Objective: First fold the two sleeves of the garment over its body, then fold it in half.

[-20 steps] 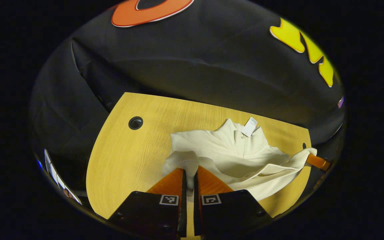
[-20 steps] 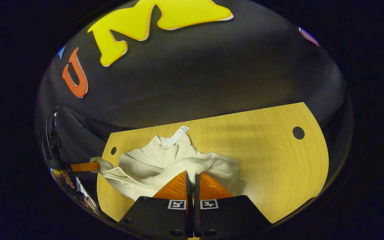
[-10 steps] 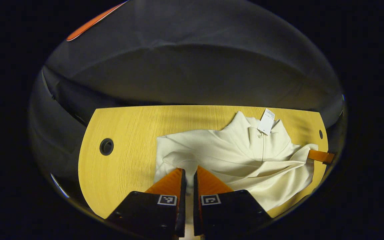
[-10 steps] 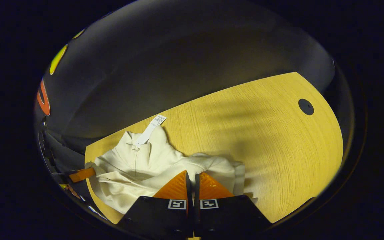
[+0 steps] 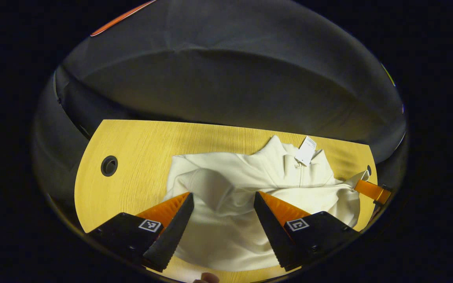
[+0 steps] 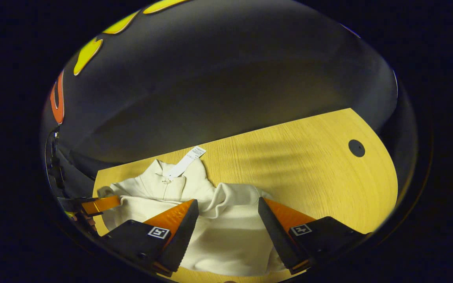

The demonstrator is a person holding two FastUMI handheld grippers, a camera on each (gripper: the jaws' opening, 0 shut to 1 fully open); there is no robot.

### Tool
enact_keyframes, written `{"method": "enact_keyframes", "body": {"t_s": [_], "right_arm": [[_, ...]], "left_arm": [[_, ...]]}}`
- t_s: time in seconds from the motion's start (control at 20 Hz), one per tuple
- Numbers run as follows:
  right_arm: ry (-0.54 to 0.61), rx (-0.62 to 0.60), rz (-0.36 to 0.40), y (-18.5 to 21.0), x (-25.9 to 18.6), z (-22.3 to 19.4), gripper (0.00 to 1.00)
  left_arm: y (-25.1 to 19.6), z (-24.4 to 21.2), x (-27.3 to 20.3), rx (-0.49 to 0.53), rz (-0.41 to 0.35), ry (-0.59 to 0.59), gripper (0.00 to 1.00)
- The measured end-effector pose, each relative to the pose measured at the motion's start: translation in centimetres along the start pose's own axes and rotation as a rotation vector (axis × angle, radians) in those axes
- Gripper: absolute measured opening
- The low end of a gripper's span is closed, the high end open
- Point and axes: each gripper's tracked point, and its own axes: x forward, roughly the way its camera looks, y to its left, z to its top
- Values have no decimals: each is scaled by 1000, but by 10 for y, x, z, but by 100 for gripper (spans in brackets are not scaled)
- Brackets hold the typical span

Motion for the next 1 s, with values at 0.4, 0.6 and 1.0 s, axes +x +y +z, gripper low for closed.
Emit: {"method": "enact_keyframes", "body": {"t_s": [0.4, 0.6, 1.0], "right_arm": [[-112, -76, -3, 19, -67, 23, 93], [-218, -145, -22, 30, -140, 27, 93], [-452, -249, -14, 37, -332, 16, 96]], "left_arm": [[23, 3, -57, -35, 38, -73, 100], [21, -2, -142, 8, 52, -195, 100], [-3, -27, -314, 9, 18, -449, 99]]}}
